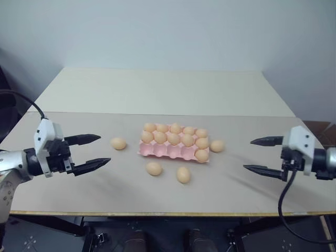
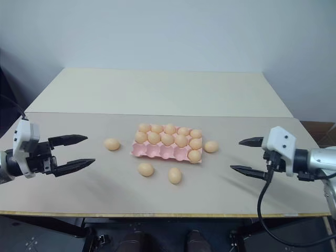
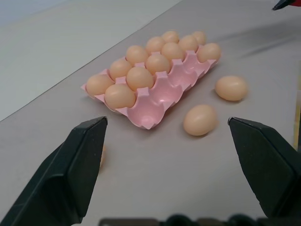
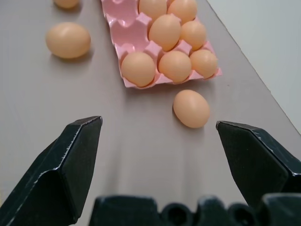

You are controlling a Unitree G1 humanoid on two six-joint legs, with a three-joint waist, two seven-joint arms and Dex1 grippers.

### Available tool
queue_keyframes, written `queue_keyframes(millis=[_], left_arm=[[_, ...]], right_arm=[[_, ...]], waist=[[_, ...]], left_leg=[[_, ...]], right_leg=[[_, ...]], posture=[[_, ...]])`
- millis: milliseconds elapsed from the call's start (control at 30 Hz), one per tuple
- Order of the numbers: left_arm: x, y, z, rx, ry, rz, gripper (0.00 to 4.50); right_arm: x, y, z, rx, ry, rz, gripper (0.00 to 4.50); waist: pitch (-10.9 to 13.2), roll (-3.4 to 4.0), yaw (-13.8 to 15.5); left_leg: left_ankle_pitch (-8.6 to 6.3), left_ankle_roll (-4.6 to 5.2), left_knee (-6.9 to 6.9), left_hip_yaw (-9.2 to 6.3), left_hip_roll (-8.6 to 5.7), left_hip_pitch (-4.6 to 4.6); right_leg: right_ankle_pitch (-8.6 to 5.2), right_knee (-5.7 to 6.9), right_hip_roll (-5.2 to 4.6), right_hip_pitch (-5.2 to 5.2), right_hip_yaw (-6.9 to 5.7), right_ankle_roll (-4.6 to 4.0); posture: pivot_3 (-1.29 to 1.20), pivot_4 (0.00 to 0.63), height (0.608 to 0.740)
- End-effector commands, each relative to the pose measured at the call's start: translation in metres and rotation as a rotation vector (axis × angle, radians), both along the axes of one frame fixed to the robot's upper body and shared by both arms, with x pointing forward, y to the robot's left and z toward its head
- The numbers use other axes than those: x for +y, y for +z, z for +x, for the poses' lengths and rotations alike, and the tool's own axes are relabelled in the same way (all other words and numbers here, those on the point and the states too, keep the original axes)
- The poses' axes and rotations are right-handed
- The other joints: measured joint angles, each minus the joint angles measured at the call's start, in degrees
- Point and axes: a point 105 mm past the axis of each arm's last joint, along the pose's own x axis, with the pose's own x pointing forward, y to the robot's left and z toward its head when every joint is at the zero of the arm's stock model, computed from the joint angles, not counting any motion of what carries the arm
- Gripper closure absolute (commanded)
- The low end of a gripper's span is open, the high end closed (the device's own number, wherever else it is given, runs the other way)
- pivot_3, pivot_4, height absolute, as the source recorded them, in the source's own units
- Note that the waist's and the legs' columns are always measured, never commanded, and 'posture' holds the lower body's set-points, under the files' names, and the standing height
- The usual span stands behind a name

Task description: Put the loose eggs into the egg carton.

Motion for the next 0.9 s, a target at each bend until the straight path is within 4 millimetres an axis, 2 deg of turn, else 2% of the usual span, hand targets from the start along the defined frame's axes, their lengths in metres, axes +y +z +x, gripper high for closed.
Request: queue_keyframes(millis=[33, 233, 333, 467, 567, 667, 900], left_arm=[[-0.003, 0.010, 0.003, -0.048, -0.032, 0.029, 0.02], [-0.008, 0.010, 0.005, -0.057, -0.053, 0.033, 0.02], [-0.008, 0.011, 0.005, -0.063, -0.049, 0.036, 0.02], [-0.007, 0.011, 0.004, -0.066, -0.044, 0.043, 0.02], [-0.006, 0.012, 0.002, -0.069, -0.038, 0.047, 0.02], [-0.005, 0.012, 0.000, -0.070, -0.032, 0.050, 0.00], [-0.004, 0.010, -0.003, -0.068, -0.025, 0.059, 0.00]], right_arm=[[0.005, -0.005, 0.022, -0.069, -0.004, -0.086, 0.00], [0.023, -0.032, 0.077, -0.143, -0.022, -0.239, 0.00], [0.028, -0.042, 0.093, -0.143, -0.017, -0.287, 0.00], [0.030, -0.057, 0.113, -0.153, -0.045, -0.351, 0.00], [0.035, -0.061, 0.118, -0.134, -0.023, -0.344, 0.00], [0.038, -0.060, 0.118, -0.131, -0.007, -0.317, 0.62], [0.034, -0.064, 0.107, -0.120, 0.033, -0.307, 2.97]], waist=[[0.0, 0.00, -0.3], [0.0, -0.03, -1.1], [0.0, -0.03, -1.2], [0.0, -0.03, -1.2], [0.0, -0.04, -1.4], [0.0, -0.05, -1.4], [0.0, -0.04, -1.4]], left_leg=[[0.00, 0.00, 0.00, 0.03, 0.01, 0.09], [0.00, 0.02, -0.09, 0.22, -0.03, -0.04], [-0.01, 0.03, -0.11, 0.26, -0.04, -0.12], [-0.02, 0.05, -0.11, 0.30, -0.04, -0.18], [-0.01, 0.05, -0.11, 0.33, -0.04, -0.04], [-0.01, 0.05, -0.11, 0.36, 0.00, 0.27], [-0.01, 0.05, -0.11, 0.49, 0.02, 0.37]], right_leg=[[0.00, 0.03, 0.02, 0.04, 0.05, 0.00], [0.02, 0.00, 0.10, -0.13, 0.35, 0.03], [0.21, -0.01, 0.13, -0.22, 0.42, 0.36], [0.23, -0.03, 0.13, -0.27, 0.44, 0.38], [0.23, -0.01, 0.13, -0.18, 0.49, 0.36], [0.18, 0.02, 0.17, 0.05, 0.55, 0.26], [0.12, 0.11, 0.22, 0.03, 0.77, 0.15]], posture=[[0.00, 0.150, 0.740], [0.00, 0.150, 0.740], [0.00, 0.150, 0.740], [0.00, 0.150, 0.740], [0.00, 0.150, 0.740], [0.00, 0.150, 0.740], [0.00, 0.150, 0.740]])
